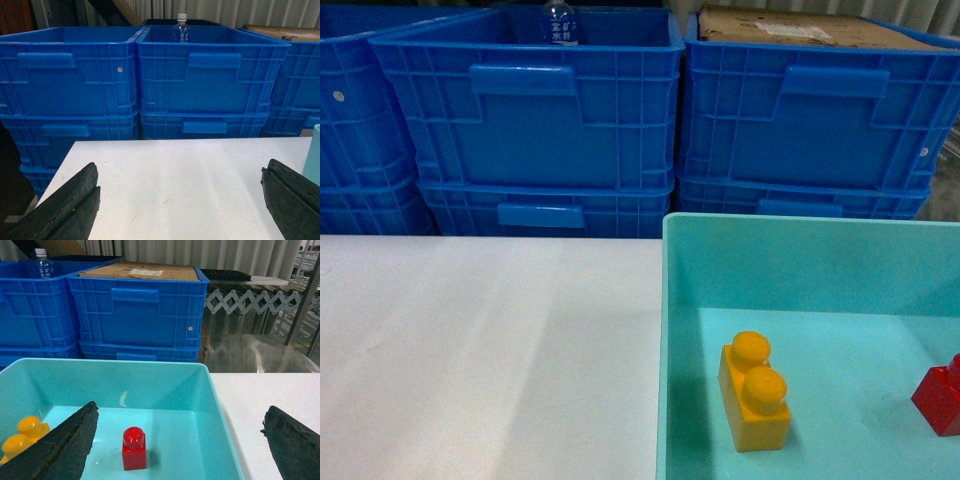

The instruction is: Pick red block from blue box to shelf

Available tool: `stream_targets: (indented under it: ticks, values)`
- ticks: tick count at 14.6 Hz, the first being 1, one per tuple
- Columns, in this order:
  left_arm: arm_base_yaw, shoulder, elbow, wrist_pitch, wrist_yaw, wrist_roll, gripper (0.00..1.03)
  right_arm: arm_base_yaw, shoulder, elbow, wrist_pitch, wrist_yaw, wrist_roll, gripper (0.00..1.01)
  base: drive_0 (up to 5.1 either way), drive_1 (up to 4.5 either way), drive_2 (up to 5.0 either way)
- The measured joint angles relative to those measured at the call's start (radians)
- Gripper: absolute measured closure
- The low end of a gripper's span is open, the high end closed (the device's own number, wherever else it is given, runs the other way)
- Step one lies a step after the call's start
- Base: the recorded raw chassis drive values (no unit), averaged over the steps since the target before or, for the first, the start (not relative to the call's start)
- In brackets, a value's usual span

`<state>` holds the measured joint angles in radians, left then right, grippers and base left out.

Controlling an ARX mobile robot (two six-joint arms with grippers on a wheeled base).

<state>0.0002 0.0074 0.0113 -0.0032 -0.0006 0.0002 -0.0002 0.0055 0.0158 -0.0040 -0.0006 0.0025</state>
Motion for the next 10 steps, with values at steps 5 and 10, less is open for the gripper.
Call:
stream_targets:
  ticks: [5, 10]
  values:
    - [0.0, 0.0, 0.0, 0.0, 0.0, 0.0, 0.05, 0.0, 0.0, 0.0, 0.0, 0.0, 0.0, 0.03, 0.0, 0.0, 0.0]
    - [0.0, 0.0, 0.0, 0.0, 0.0, 0.0, 0.05, 0.0, 0.0, 0.0, 0.0, 0.0, 0.0, 0.03, 0.0, 0.0, 0.0]
